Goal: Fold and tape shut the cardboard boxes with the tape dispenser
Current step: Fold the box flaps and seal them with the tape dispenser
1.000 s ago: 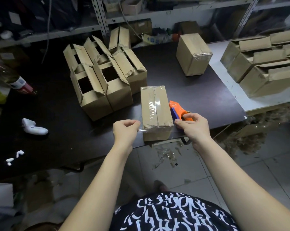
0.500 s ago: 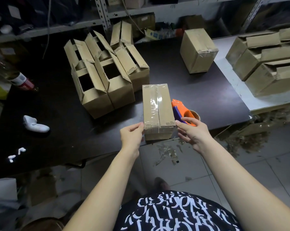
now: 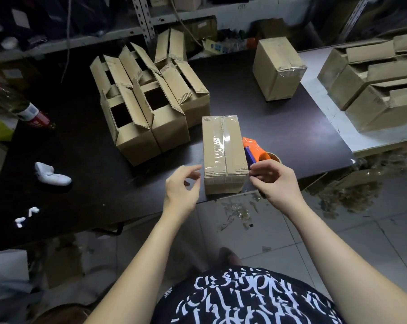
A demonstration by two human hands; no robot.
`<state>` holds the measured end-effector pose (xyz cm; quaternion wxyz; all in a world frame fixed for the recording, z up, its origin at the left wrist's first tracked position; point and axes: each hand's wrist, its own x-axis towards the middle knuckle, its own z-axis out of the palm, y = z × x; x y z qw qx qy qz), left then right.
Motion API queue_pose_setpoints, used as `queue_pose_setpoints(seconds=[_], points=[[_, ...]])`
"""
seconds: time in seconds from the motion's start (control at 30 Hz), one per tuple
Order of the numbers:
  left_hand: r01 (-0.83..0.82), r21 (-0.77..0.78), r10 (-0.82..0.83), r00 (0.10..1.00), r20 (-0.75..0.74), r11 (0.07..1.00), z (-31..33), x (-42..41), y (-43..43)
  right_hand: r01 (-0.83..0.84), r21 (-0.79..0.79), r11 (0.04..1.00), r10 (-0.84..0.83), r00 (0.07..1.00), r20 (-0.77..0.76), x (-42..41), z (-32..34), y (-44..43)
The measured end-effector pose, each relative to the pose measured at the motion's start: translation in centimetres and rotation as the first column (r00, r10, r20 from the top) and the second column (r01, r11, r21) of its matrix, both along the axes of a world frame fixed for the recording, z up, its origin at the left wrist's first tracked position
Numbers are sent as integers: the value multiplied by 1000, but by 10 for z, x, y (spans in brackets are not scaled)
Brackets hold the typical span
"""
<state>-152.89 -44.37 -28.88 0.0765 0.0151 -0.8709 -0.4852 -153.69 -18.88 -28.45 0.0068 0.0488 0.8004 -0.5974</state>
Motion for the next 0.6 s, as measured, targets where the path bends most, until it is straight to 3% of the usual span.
queue_pose_setpoints(seconds=[0.07,0.27,0.43,0.6], points=[[130,-92,-140,983,-117,987,-1,-3,-4,-76,88,993,82,994,-70,-1,1,-2],[219,-272,-290,923,-254,937,-11,-13,-10,-119,252,960,171,965,-198,-8,-7,0],[238,-333,-354,867,-351,912,-11,-15,-6,-103,224,969,149,968,-201,-9,-10,-3],[67,-311,-216,854,-474,948,-15,-11,7,-42,120,992,67,975,-212,-7,-10,-8]])
